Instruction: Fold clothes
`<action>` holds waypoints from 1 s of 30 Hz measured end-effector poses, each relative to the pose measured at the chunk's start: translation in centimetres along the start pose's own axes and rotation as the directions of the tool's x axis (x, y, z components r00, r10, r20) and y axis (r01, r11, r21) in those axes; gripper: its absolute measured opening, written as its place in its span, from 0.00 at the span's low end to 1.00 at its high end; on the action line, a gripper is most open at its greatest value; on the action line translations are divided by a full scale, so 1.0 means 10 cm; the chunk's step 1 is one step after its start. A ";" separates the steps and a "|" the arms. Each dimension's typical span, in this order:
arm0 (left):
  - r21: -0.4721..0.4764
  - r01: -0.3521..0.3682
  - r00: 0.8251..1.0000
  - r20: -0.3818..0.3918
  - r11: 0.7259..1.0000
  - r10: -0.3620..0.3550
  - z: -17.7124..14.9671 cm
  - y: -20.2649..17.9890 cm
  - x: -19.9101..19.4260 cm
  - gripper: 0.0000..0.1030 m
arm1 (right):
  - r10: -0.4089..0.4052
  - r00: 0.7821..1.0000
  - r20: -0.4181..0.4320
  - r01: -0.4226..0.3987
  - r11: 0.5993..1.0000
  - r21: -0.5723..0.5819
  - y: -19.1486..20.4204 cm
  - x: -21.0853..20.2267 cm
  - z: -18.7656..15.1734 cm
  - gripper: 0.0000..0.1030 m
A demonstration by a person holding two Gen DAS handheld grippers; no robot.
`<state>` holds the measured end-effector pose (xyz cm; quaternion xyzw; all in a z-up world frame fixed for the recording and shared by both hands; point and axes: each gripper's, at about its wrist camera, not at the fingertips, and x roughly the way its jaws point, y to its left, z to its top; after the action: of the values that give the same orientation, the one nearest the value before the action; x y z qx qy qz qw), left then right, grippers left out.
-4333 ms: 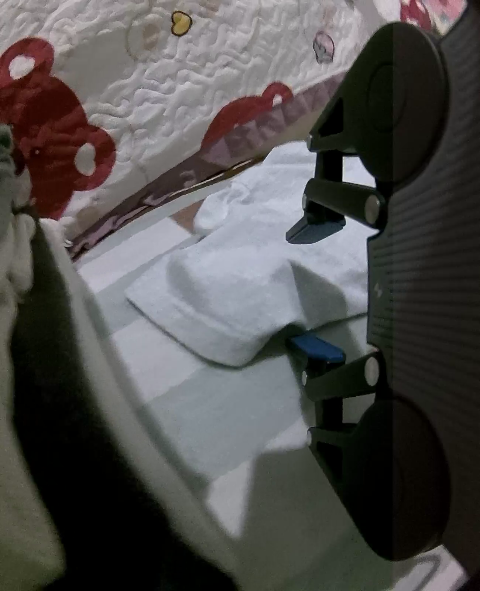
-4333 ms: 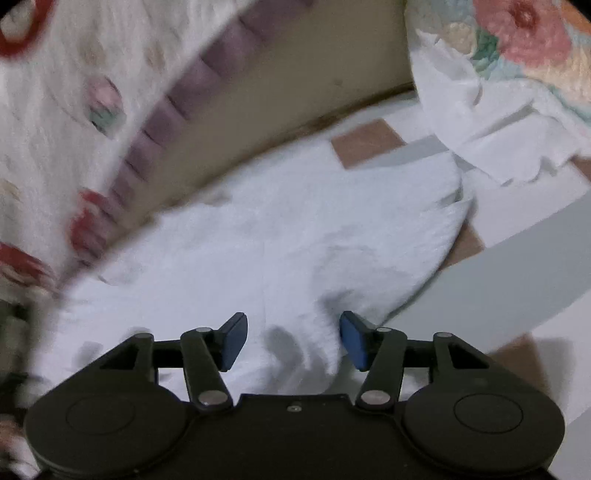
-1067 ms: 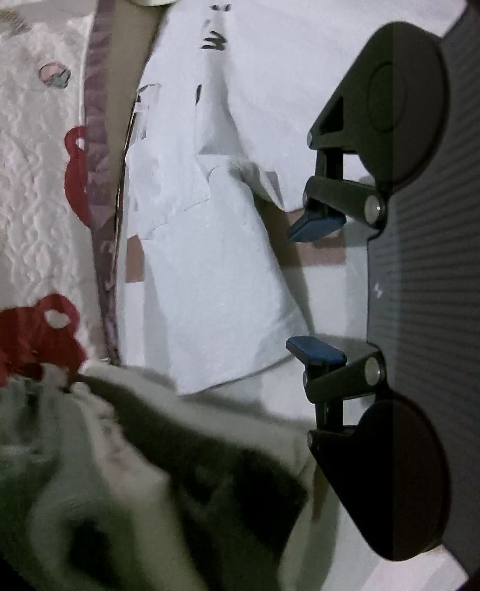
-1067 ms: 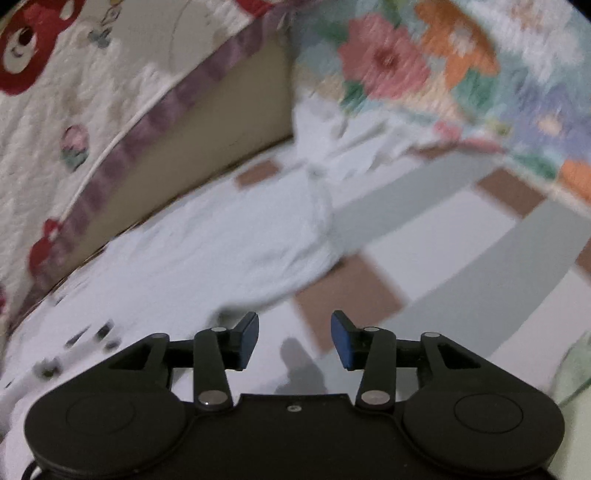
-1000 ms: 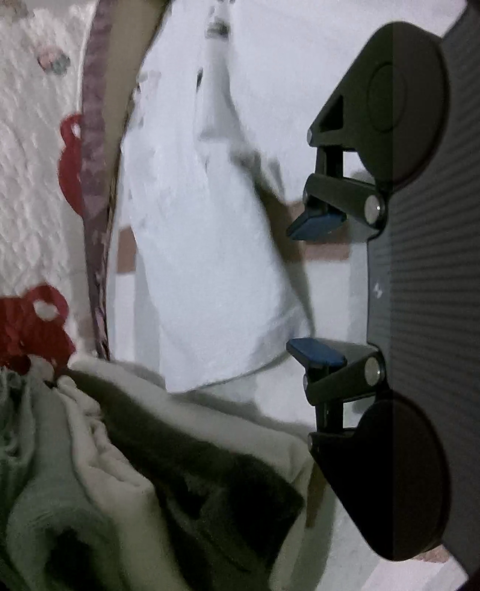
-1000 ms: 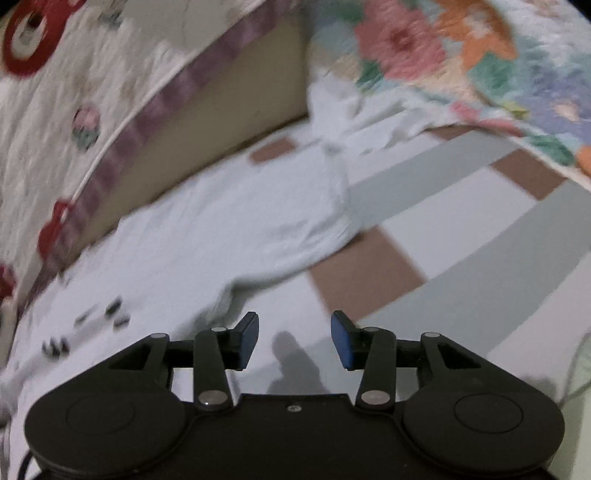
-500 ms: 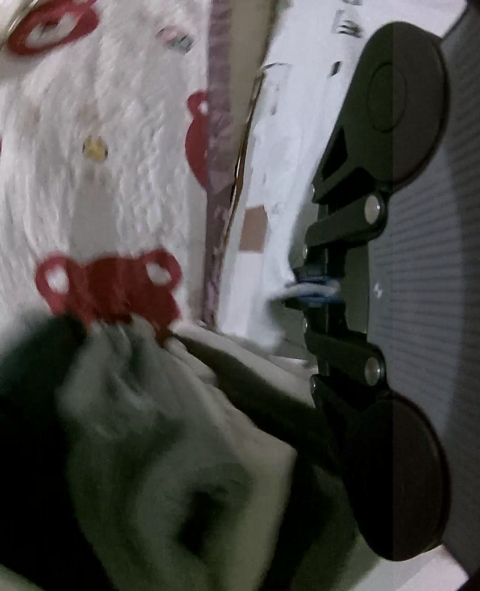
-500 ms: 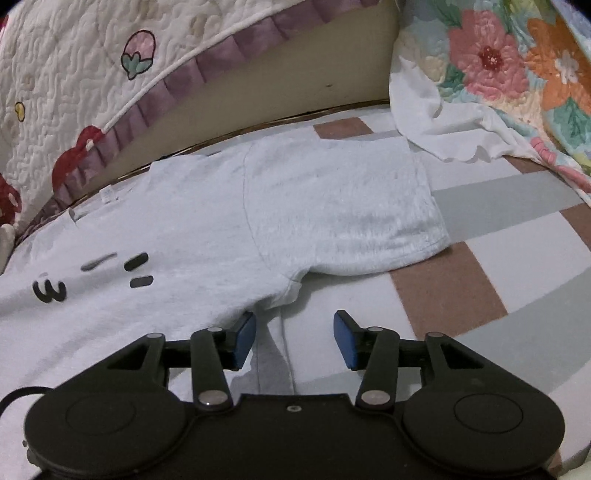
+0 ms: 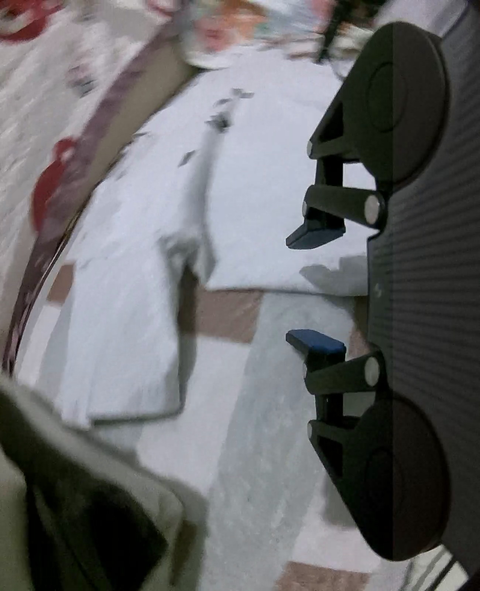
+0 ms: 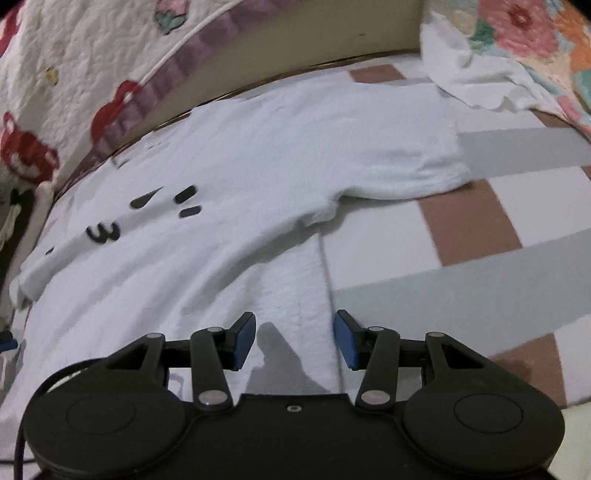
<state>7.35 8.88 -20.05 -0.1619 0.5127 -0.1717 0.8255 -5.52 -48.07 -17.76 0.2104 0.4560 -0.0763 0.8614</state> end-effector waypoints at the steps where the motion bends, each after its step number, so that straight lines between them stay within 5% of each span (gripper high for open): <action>1: 0.025 -0.015 1.000 -0.002 1.000 0.015 -0.01 -0.03 0.03 0.49 | 0.000 1.000 0.003 0.000 1.000 -0.016 0.03 0.01 -0.02 0.49; 2: 0.023 -0.025 1.000 -0.002 0.999 0.025 -0.03 -0.04 0.05 0.50 | -0.016 1.000 0.017 0.017 0.999 -0.052 0.09 0.02 -0.03 0.35; 3: 0.021 -0.020 1.000 0.008 1.000 0.020 -0.02 -0.04 0.05 0.50 | -0.073 0.997 0.036 0.076 0.993 -0.093 0.17 0.07 -0.05 0.05; 6: 0.031 -0.004 1.000 0.011 1.000 0.004 -0.02 -0.01 0.02 0.50 | -0.172 0.984 0.056 0.180 0.962 -0.207 0.44 0.07 -0.01 0.04; 9: 0.010 0.019 1.000 -0.002 1.000 -0.019 -0.06 0.04 -0.03 0.50 | -0.192 0.970 0.146 0.216 0.962 -0.166 0.50 -0.32 0.02 0.03; 13: -0.040 0.215 0.969 -0.117 0.976 -0.219 -0.10 0.01 0.07 0.52 | -0.261 0.962 0.081 0.266 0.963 -0.053 0.19 -0.51 -0.22 0.02; 21: 0.141 0.080 0.994 -0.085 0.987 -0.068 -0.11 -0.23 0.04 0.55 | -0.290 0.957 0.029 0.291 0.952 -0.097 0.23 -0.21 -0.32 0.03; 26: 0.204 0.037 0.992 0.110 0.978 -0.061 0.03 -0.26 0.21 0.58 | -0.239 0.971 0.025 0.237 0.969 0.067 0.11 -0.26 -0.30 0.03; 30: 0.201 0.091 0.989 0.094 0.975 -0.111 0.16 -0.27 0.32 0.59 | -0.227 0.970 0.081 0.221 0.972 0.075 0.14 -0.37 -0.18 0.03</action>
<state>9.80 5.19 -20.75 -0.1144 0.4406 -0.2544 0.8533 -8.49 -46.28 -15.25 0.1819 0.4355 -0.1973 0.8593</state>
